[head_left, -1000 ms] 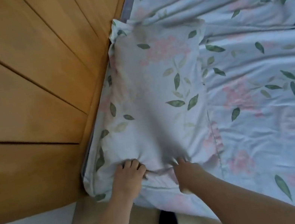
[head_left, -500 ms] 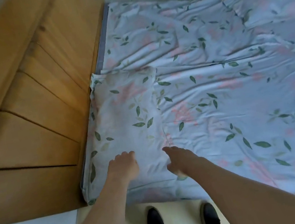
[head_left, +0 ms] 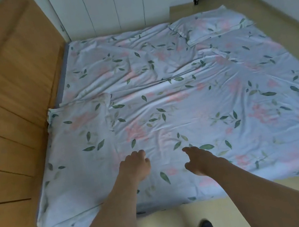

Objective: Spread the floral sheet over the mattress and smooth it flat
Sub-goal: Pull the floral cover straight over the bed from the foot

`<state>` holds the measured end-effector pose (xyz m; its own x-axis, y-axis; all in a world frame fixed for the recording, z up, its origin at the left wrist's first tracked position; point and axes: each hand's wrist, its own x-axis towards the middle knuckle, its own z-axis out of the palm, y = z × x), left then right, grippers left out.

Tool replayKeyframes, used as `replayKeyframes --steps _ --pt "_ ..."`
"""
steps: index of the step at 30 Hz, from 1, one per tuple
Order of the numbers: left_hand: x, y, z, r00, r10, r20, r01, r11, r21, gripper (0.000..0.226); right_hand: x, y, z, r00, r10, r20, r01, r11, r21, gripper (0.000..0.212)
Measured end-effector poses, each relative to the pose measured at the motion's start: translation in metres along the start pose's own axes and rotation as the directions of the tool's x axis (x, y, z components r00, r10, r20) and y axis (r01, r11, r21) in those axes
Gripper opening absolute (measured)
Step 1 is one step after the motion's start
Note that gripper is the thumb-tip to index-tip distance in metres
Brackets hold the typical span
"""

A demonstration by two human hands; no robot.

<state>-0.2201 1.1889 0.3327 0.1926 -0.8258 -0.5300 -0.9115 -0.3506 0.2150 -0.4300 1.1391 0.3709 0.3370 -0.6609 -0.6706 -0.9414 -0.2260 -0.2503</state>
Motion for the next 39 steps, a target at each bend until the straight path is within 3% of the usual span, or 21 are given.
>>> replayKeyframes --steps 4,12,16,21,30,39 --pt "0.005 0.078 0.019 0.996 0.039 0.080 -0.039 0.999 0.002 0.043 -0.019 0.081 -0.014 0.996 0.072 0.050 -0.073 0.997 0.024 0.059" --pt "0.047 0.190 0.046 0.973 0.137 0.185 -0.162 0.978 0.129 0.043 -0.020 0.195 -0.025 0.980 0.190 0.062 -0.200 0.947 0.251 0.059" --pt "0.054 0.289 0.063 0.943 0.222 0.250 -0.260 0.956 0.133 0.045 -0.043 0.287 -0.029 0.953 0.294 0.069 -0.300 0.895 0.330 0.060" --pt "0.069 0.413 0.079 0.924 0.291 0.247 -0.344 0.915 0.209 0.041 -0.063 0.404 -0.054 0.940 0.341 -0.006 -0.310 0.860 0.406 0.059" --pt "0.055 0.685 0.137 0.861 0.415 0.296 -0.464 0.877 0.121 0.044 -0.142 0.665 -0.079 0.852 0.523 0.014 -0.449 0.718 0.531 0.059" --pt "0.111 0.803 0.171 0.867 0.317 0.383 -0.404 0.899 0.169 0.042 -0.125 0.821 -0.134 0.855 0.518 0.034 -0.451 0.708 0.544 0.060"
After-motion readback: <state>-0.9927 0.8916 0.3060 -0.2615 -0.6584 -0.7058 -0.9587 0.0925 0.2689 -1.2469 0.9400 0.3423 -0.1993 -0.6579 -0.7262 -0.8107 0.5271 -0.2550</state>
